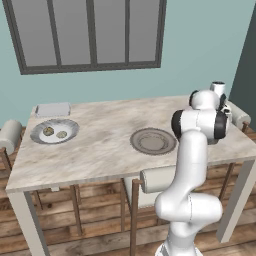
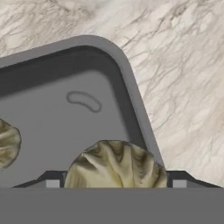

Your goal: Place two dumplings into each of the tupperware containers and then place the containers in the fridge.

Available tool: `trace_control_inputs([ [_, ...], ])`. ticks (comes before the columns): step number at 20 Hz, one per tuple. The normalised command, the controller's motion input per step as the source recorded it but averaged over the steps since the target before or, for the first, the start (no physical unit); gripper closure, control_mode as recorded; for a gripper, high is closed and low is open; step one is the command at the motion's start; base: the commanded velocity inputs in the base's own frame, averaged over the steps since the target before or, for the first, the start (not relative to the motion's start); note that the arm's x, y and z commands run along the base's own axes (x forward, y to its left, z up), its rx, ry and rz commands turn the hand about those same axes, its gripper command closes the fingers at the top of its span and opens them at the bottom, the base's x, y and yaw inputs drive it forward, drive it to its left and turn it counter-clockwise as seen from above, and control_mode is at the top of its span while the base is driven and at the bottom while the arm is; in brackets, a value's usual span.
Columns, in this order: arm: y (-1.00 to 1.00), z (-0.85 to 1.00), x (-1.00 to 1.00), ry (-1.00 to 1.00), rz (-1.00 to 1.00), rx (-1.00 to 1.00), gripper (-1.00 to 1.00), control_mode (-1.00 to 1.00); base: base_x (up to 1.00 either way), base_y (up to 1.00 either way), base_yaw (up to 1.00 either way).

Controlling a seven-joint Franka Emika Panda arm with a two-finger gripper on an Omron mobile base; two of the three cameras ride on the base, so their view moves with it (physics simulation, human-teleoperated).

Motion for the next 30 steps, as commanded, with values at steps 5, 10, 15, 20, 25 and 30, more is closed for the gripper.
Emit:
trace_control_inputs([
  [5, 0.54, -0.23, -0.14, 0.08, 0.00, 0.02, 1.00, -1.00, 0.00, 0.00, 0.00],
  [10, 0.18, -0.62, -0.15, 0.02, 0.00, 0.05, 1.00, -1.00, 0.00, 0.00, 0.00],
  [15, 0.05, -0.25, 0.02, 0.00, 0.00, 0.07, 1.00, -1.00, 0.00, 0.00, 0.00],
  [20, 0.00, 0.00, 0.08, 0.00, 0.00, 0.03, 1.00, -1.00, 0.00, 0.00, 0.00],
  [25, 0.00, 0.00, 0.23, 0.00, 0.00, 0.00, 1.00, -1.00, 0.00, 0.00, 0.00],
  [30, 0.00, 0.00, 0.26, 0.00, 0.00, 0.00, -1.00, -1.00, 0.00, 0.00, 0.00],
])
